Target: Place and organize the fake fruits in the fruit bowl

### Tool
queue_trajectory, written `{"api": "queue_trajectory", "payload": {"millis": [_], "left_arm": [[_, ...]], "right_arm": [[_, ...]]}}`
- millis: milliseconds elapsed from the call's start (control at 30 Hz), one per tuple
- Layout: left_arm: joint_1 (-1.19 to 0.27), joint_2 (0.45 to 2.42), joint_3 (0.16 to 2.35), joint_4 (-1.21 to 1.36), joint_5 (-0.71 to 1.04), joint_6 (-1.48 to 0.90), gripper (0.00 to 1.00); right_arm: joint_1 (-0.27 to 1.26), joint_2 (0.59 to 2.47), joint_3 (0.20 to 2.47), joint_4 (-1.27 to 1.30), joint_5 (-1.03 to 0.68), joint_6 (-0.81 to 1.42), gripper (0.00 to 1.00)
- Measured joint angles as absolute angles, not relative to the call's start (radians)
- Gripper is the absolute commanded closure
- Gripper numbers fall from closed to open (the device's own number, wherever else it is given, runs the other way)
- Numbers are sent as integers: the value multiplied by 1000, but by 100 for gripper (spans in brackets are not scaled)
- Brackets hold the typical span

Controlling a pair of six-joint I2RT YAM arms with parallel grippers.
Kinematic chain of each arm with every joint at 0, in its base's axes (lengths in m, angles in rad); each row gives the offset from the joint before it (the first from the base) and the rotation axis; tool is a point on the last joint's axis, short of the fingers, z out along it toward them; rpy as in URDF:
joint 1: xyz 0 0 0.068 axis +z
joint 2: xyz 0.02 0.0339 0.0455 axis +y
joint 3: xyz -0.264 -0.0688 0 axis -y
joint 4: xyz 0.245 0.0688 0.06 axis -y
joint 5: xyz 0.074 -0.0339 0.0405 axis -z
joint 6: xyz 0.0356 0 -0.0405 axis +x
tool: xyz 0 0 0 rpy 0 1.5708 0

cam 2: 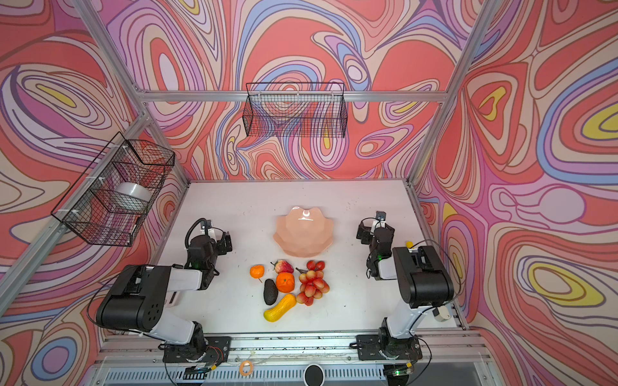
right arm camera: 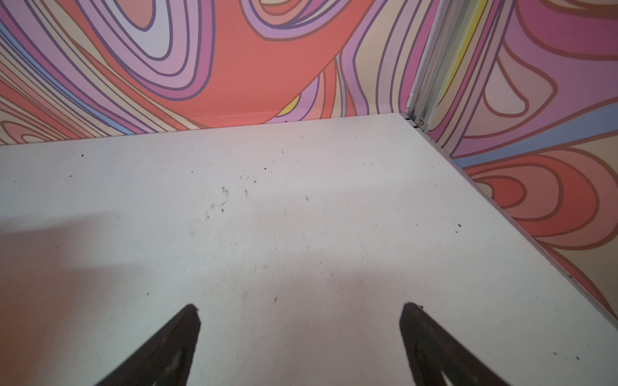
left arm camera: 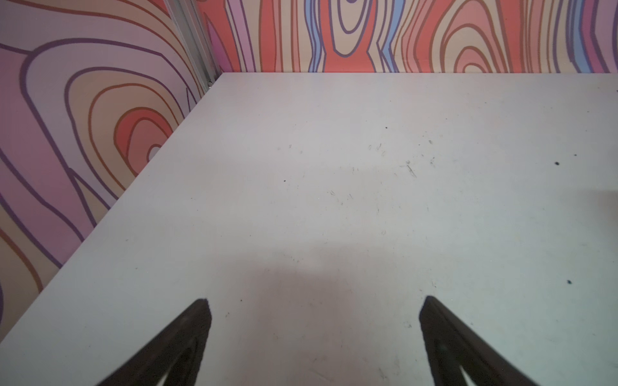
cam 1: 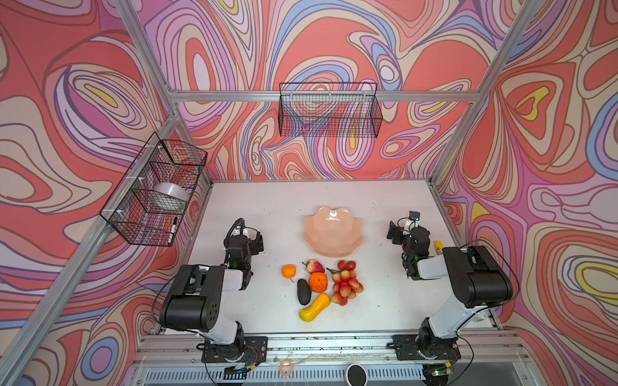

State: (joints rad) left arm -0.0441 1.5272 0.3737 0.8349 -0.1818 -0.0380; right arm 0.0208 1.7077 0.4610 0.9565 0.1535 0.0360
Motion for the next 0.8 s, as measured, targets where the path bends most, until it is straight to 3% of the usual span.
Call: {"api": "queue_trajectory", "payload": {"millis": [133, 267, 467, 800], "left_arm": [[-44, 1433, 488, 612, -187, -44, 3], [-44, 1330, 681, 402, -146, -128, 6], [-112, 1303, 877, 108, -47, -270, 11], [-365, 1295, 897, -298, 6, -430, 14]], "right_arm": [[21, 1644, 553, 741, 213, 54, 2], [21, 1563, 799, 456, 233, 163, 2], [19, 1511, 1052, 206, -8, 305, 3], [141, 1428, 1092, -211, -99, 335, 3]]}}
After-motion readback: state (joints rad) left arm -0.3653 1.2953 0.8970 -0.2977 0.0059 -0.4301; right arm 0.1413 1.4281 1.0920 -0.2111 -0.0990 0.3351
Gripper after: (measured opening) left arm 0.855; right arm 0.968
